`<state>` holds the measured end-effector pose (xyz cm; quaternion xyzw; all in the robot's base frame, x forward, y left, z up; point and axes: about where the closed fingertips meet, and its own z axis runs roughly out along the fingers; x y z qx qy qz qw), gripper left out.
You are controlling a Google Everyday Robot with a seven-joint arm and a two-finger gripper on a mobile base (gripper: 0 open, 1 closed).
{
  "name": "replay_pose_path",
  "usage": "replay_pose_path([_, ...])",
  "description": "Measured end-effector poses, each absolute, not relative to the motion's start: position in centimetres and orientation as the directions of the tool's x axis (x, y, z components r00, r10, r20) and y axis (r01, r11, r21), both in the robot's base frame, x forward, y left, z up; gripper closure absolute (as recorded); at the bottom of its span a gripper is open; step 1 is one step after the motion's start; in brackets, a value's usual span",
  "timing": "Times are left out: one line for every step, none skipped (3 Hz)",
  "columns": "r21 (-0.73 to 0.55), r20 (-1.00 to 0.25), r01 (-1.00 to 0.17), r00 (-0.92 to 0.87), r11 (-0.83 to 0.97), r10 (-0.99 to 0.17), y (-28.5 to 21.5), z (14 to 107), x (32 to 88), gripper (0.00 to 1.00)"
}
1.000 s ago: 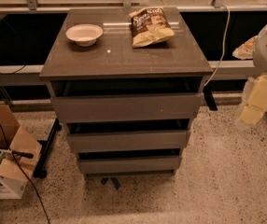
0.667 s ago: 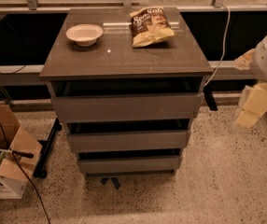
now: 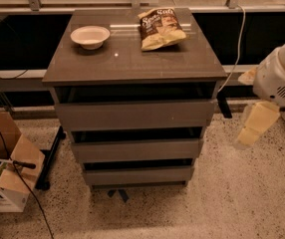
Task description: Open bottom drawer
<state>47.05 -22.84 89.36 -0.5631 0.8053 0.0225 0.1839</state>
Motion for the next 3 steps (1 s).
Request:
replay_pose_path([-0.208,-0.394,-0.907,-0.264,0.365,-0.881,-21.1,86.9,48.9,0.00])
replay_pose_path([-0.196,-0.470,-0.906,-0.248,0.375,-0.847,-19.7,82.2,51.4,0.00])
replay_pose_path([-0.102,-0.485,-0.916,-0.295,0.388,-0.823,-19.8,74.2,53.5,0.00])
